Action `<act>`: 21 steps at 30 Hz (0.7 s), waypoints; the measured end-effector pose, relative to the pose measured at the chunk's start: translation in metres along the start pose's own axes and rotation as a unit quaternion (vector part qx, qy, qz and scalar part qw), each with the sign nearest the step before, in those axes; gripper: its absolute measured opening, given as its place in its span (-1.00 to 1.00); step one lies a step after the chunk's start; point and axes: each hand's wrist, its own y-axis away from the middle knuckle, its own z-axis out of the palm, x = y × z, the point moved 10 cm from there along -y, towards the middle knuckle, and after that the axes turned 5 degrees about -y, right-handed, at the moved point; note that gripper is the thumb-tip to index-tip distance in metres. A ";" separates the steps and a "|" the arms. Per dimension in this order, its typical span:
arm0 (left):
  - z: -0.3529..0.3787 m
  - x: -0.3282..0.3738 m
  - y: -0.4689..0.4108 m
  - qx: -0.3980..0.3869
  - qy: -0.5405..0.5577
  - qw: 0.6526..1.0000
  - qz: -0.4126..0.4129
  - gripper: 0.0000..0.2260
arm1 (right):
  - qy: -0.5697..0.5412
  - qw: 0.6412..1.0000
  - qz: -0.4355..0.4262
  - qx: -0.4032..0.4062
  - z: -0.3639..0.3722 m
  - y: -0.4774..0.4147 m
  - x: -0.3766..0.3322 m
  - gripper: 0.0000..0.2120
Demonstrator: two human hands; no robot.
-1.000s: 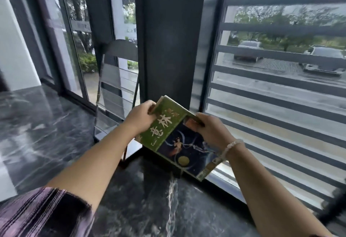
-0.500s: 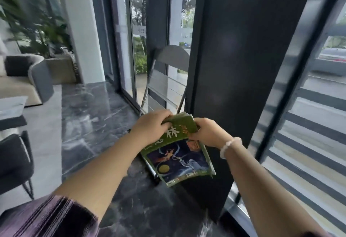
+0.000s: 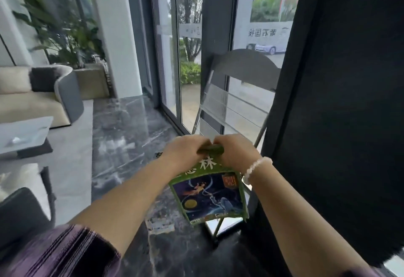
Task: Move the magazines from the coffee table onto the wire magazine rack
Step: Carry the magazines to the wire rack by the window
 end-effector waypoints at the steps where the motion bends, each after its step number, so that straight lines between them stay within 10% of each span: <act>1: 0.002 -0.017 -0.015 -0.012 -0.004 1.000 0.004 -0.88 | -0.005 1.000 0.009 0.003 0.004 -0.021 0.000 -0.91; 21: 0.119 -0.288 -0.373 -0.130 0.004 0.991 -0.018 -0.78 | -0.020 0.992 0.124 -0.015 0.069 -0.392 0.164 -0.93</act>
